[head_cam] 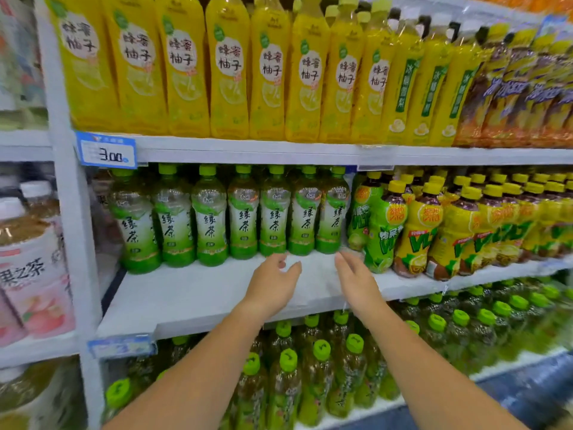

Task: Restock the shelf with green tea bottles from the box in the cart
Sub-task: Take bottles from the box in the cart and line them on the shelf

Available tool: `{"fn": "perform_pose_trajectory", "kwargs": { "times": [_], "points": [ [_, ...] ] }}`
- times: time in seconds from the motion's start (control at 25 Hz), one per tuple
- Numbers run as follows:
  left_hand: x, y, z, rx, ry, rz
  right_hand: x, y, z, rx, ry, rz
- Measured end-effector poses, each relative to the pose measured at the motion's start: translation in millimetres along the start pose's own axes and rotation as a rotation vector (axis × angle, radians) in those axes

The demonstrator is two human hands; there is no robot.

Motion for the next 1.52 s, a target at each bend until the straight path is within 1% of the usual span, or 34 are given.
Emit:
{"fn": "perform_pose_trajectory", "kwargs": {
  "times": [0.2,0.32,0.44,0.52,0.6,0.72,0.76,0.84,0.96,1.04,1.16,1.28,1.36,1.52],
  "points": [
    [-21.5,-47.2,11.7,-0.234,-0.064,-0.082,-16.1,-44.3,-21.2,0.185,-0.030,-0.114],
    [-39.6,-80.3,28.9,-0.344,-0.023,-0.138,-36.5,-72.7,-41.1,0.278,-0.073,-0.228],
    [-52.9,-118.2,52.7,-0.416,0.010,-0.191,-61.3,-105.6,-59.7,0.354,-0.100,-0.331],
    [-59.7,-140.3,77.3,-0.458,0.023,-0.225,-83.6,-124.9,-76.5,0.429,-0.091,-0.360],
    [-59.8,-166.7,105.3,-0.465,0.035,-0.282,-104.6,-147.5,-93.0,0.467,-0.086,-0.395],
    [-54.3,-195.3,144.9,-0.468,0.087,-0.342,-142.3,-180.6,-119.0,0.545,-0.143,-0.453],
    [-47.1,-206.4,154.4,-0.478,0.099,-0.380,-155.0,-196.4,-125.5,0.582,-0.157,-0.465],
    [-28.6,-221.9,170.3,-0.461,0.108,-0.445,-181.7,-224.1,-137.4,0.594,-0.186,-0.457],
    [13.4,-241.6,197.3,-0.416,0.080,-0.550,-228.3,-269.4,-146.1,0.624,-0.228,-0.374],
    [44.1,-257.0,214.7,-0.397,0.054,-0.607,-260.1,-300.1,-139.0,0.682,-0.193,-0.305],
    [92.2,-289.6,234.9,-0.388,0.061,-0.724,-308.7,-334.2,-119.1,0.724,-0.190,-0.254],
    [138.2,-319.9,251.4,-0.413,0.022,-0.798,-356.6,-351.4,-91.1,0.739,-0.137,-0.189],
    [175.2,-330.8,261.0,-0.403,0.026,-0.805,-389.0,-355.3,-67.3,0.735,-0.089,-0.183],
    [257.6,-346.9,268.7,-0.449,0.046,-0.800,-457.7,-354.9,-13.3,0.778,-0.023,-0.211]
  ]
}}
Point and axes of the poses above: each hand's wrist, its own y-axis towards the middle knuckle, its own x-axis out of the palm, z = x × y, the point moved 8 cm from there along y, towards the middle knuckle, and after that the axes turned 2 degrees about -z, right-handed, at the moved point
